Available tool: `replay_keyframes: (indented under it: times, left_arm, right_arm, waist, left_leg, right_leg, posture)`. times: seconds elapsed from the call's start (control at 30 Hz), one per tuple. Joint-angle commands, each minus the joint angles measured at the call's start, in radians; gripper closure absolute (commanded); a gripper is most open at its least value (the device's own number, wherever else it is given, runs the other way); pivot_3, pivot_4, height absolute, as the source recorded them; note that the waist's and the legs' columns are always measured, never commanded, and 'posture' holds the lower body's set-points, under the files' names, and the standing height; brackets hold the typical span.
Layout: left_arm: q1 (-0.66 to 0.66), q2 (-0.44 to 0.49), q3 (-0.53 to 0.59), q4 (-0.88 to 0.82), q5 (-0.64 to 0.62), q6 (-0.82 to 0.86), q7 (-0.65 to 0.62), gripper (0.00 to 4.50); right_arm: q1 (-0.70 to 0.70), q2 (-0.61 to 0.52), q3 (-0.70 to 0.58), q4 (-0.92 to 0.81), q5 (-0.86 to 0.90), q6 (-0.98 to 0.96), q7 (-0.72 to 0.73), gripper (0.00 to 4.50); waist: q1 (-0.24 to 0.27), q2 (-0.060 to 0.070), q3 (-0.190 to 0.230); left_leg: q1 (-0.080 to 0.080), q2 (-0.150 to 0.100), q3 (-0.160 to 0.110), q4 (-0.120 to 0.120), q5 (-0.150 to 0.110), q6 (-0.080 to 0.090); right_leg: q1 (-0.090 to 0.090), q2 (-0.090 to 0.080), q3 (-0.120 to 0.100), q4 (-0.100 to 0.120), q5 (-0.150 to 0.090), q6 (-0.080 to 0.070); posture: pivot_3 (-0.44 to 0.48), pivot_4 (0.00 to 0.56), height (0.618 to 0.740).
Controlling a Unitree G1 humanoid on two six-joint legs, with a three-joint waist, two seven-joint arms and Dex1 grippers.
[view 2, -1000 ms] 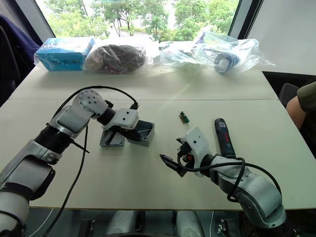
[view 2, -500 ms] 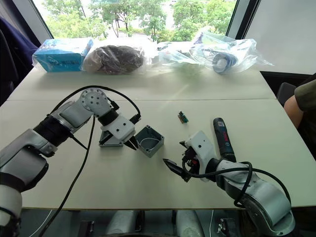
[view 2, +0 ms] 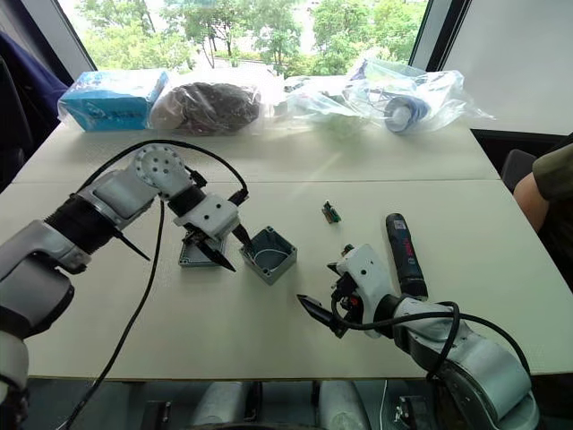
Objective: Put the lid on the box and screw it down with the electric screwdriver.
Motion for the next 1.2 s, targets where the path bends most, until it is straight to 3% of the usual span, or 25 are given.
replay_keyframes:
  times: [0.03,0.4,0.5,0.53,0.63,0.67,0.93,1.2]
  left_arm:
    - [0.002,-0.044,0.056,0.023,0.041,-0.013,-0.003,2.24]
    - [0.056,-0.173,0.081,0.172,0.271,-0.159,-0.003,2.24]
    - [0.052,-0.190,0.089,0.202,0.285,-0.176,-0.003,2.79]
    - [0.050,-0.194,0.093,0.212,0.289,-0.182,-0.003,3.41]
    - [0.044,-0.203,0.101,0.232,0.295,-0.196,-0.003,4.33]
    - [0.042,-0.205,0.104,0.237,0.296,-0.202,-0.003,4.44]
    - [-0.014,-0.220,0.122,0.270,0.237,-0.257,-0.003,4.44]
    - [-0.051,-0.122,-0.121,0.228,0.167,-0.484,-0.003,4.44]
  right_arm:
    - [-0.021,0.001,-0.001,-0.009,-0.004,-0.022,0.010,0.00]
    - [-0.013,0.008,-0.007,-0.003,-0.018,-0.035,0.011,0.00]
    - [-0.005,0.016,-0.012,-0.009,-0.021,-0.034,0.002,0.00]
    - [-0.004,0.018,-0.012,-0.010,-0.023,-0.034,0.000,0.00]
    - [-0.005,0.023,-0.011,-0.010,-0.025,-0.033,-0.005,0.00]
    - [-0.006,0.024,-0.011,-0.009,-0.025,-0.033,-0.006,0.00]
    - [0.002,0.019,-0.016,-0.006,-0.029,-0.036,0.000,0.00]
    - [0.017,0.018,-0.018,-0.011,-0.037,-0.041,0.002,0.00]
  waist:
    - [0.000,0.000,0.000]
    - [-0.001,0.000,0.000]
    - [0.000,0.000,0.000]
    - [0.000,0.000,0.000]
    - [-0.001,0.000,0.000]
    - [-0.001,0.000,0.000]
    - [0.000,0.000,0.000]
    - [-0.003,0.000,0.000]
  left_leg:
    - [0.000,0.000,0.000,0.000,0.000,0.000]
    - [0.000,-0.001,0.000,0.000,0.000,0.000]
    - [0.000,-0.001,0.000,0.000,0.000,0.000]
    - [0.000,0.000,0.000,0.000,0.000,0.000]
    - [0.000,0.000,0.000,0.000,0.000,0.000]
    - [0.000,0.000,0.000,0.000,0.000,0.000]
    - [0.000,0.000,0.000,0.000,0.000,0.000]
    - [0.000,0.000,0.000,0.000,0.000,0.000]
  right_leg:
    - [0.000,0.000,0.000,0.000,0.000,0.000]
    - [-0.001,0.001,0.000,0.000,0.000,0.000]
    - [-0.001,0.001,0.000,0.000,0.000,0.000]
    - [0.000,0.001,0.000,0.000,0.000,0.000]
    - [-0.001,0.001,0.000,0.000,0.000,0.000]
    - [-0.001,0.001,0.000,0.001,0.000,0.000]
    - [-0.001,0.001,0.000,0.000,0.000,0.000]
    - [-0.001,0.001,0.001,0.001,0.000,0.000]
  posture:
    - [0.000,0.150,0.740]
    - [0.000,0.150,0.740]
    - [0.000,0.150,0.740]
    - [0.000,0.150,0.740]
    - [0.000,0.150,0.740]
    - [0.000,0.150,0.740]
    - [0.000,0.150,0.740]
    - [0.000,0.150,0.740]
